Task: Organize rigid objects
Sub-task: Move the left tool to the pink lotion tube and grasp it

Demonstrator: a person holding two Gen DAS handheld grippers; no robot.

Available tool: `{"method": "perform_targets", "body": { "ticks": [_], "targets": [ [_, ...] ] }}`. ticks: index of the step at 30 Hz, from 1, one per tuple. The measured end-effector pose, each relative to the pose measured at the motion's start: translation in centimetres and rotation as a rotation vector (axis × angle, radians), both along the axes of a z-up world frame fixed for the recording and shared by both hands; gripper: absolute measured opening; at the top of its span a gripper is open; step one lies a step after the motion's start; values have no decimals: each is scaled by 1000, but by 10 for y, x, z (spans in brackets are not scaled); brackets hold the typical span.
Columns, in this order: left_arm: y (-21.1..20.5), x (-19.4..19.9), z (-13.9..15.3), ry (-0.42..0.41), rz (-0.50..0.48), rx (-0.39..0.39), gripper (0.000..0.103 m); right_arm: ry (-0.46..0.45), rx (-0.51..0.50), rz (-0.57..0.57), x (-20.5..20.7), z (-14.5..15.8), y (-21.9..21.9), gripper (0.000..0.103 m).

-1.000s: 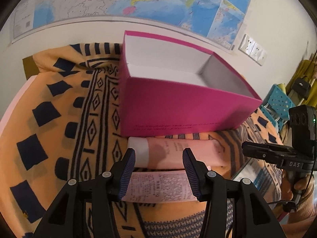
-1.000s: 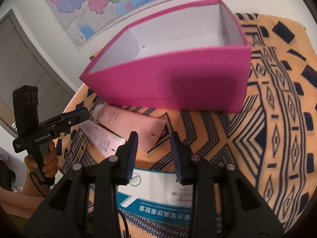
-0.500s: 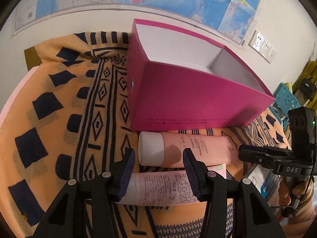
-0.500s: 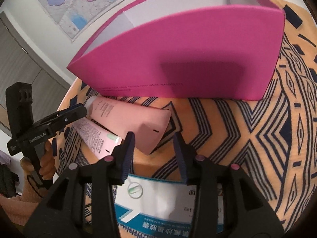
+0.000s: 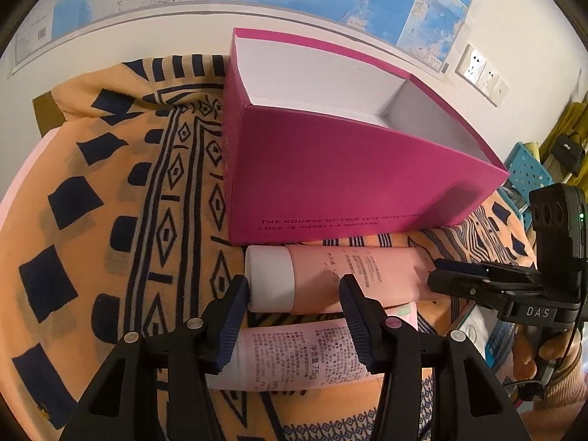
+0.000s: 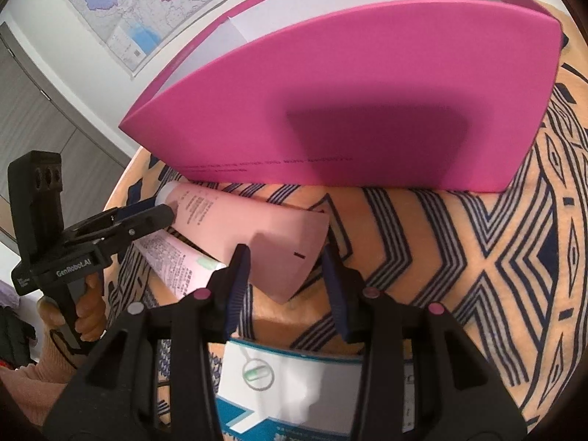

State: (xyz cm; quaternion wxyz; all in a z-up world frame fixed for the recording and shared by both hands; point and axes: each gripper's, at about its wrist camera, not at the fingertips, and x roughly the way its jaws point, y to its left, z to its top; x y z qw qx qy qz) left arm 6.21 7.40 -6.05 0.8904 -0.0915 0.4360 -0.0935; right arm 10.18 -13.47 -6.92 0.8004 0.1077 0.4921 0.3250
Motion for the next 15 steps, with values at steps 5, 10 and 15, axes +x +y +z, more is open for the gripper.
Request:
{"method": "perform_targets", "body": {
  "ticks": [5,10,15],
  "targets": [
    [-4,0,0,-2,-2,12,57,3,11,-4,2,-1,-1,44],
    [-7,1,0,-5,-4,19,60,3,17,-11,2,-1,-1,44],
    [-12,-2,0,-5,-6,33,60,-16,-3,-10,-1,2,-2,44]
  ]
}}
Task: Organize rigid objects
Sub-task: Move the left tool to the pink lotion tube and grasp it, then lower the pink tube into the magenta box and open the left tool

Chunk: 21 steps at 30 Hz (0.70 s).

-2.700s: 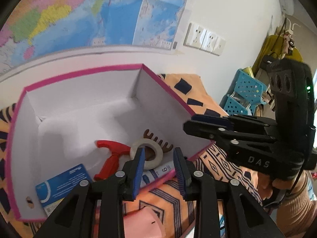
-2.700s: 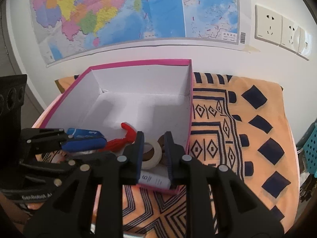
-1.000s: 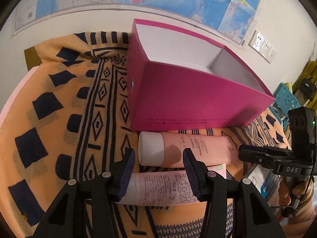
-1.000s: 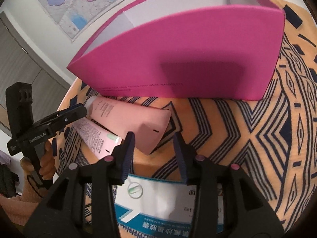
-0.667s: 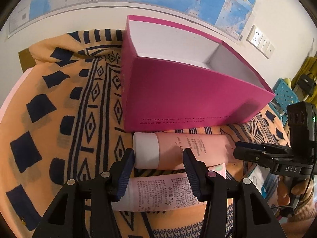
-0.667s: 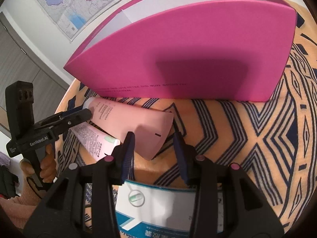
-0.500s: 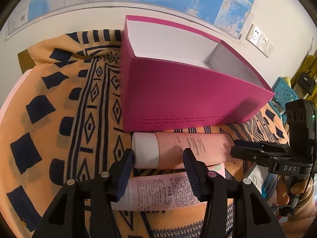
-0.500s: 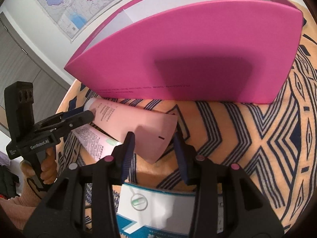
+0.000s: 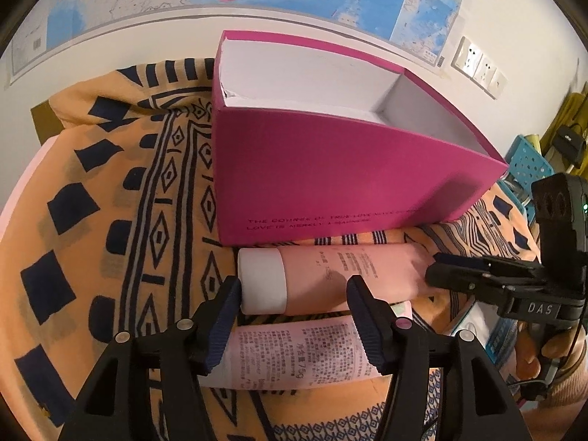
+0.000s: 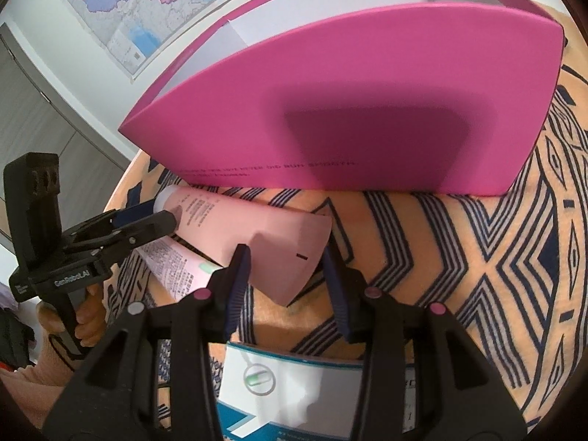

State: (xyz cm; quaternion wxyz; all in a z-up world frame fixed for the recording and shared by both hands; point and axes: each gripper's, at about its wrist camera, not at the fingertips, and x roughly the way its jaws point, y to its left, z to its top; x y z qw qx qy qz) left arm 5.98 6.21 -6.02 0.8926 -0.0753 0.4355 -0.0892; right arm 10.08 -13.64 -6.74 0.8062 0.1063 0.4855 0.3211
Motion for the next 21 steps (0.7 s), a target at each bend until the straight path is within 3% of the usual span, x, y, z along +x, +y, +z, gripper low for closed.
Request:
{"method": "perform_targets", "body": {
  "ticks": [10,21],
  "targets": [
    [-5,-12,7,-24,-4,-13,60,-55,-1,-14,-11,12,-8,44],
    [-12,-30,43,-118,-18,-26,60,-165,24,-4,-30,53,-23,44]
  ]
}}
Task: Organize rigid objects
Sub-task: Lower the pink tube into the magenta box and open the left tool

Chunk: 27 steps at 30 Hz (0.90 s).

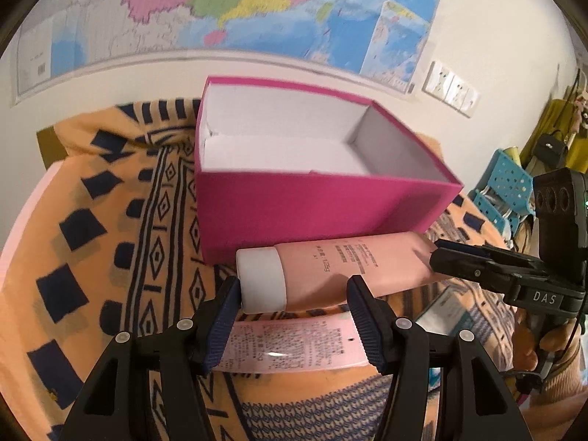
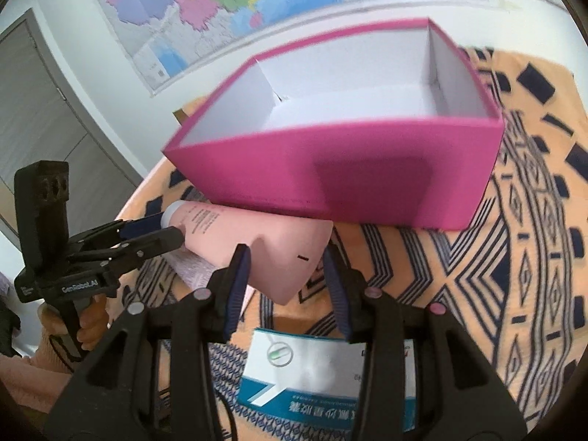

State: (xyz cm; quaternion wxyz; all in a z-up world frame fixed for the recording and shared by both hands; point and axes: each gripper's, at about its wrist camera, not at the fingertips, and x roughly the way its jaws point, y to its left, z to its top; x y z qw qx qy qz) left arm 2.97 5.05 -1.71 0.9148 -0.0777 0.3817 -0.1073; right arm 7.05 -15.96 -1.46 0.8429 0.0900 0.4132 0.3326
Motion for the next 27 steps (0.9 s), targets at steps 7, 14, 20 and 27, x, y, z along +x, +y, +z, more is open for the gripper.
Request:
{"method": "perform_targets", "body": {
  "ticks": [7,14,20,27],
  "targets": [
    [-8,-7,23,-61,-4,25,60,-69,12,-6,-8,25,-9,44],
    [-9,-7,40,-113,-8,35,60,-123,19,-9,-10,44,-12,44],
    [-12,-4,51,-143,-14,39,60,-155,21,-17,-6,56,-14,44],
    [-11,14,59,-160,-18,45,60,-187,30,-31,8,68,-16,44]
  ]
}}
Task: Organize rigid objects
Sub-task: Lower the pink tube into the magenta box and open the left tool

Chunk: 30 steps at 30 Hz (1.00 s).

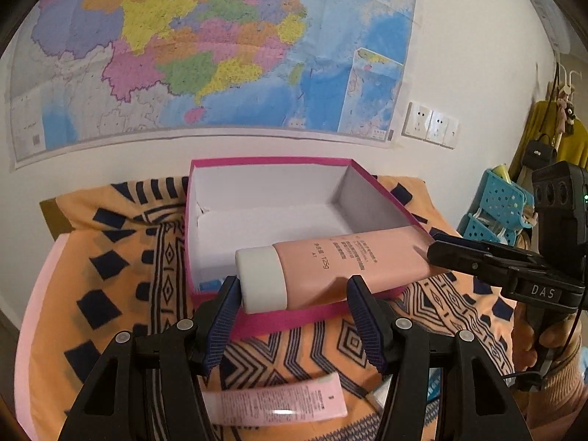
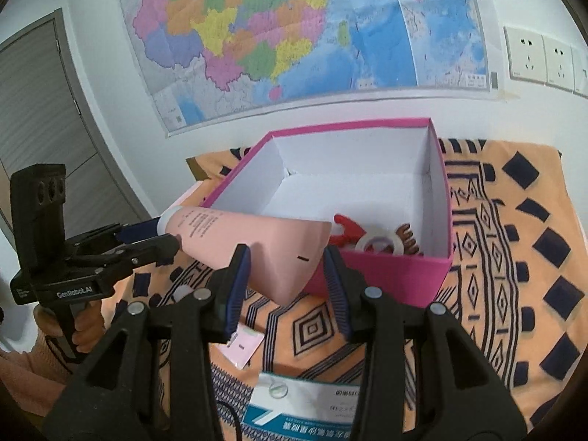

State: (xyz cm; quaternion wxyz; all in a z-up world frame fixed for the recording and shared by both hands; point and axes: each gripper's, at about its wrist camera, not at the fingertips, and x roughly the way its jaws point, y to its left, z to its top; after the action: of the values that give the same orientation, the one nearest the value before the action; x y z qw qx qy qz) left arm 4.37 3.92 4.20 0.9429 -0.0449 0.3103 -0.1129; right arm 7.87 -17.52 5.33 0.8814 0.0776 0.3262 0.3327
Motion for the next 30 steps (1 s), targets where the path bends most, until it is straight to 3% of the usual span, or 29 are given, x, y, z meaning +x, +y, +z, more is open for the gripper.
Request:
{"method": "perform_targets", "body": {
  "ticks": [13,30],
  "targets": [
    [12,46,-15,63,28,13,60,23,12,-13,46,-4,11,44],
    [28,73,-32,104,86,47,60,136,-23,-3,90,-41,38,44]
  ]
}}
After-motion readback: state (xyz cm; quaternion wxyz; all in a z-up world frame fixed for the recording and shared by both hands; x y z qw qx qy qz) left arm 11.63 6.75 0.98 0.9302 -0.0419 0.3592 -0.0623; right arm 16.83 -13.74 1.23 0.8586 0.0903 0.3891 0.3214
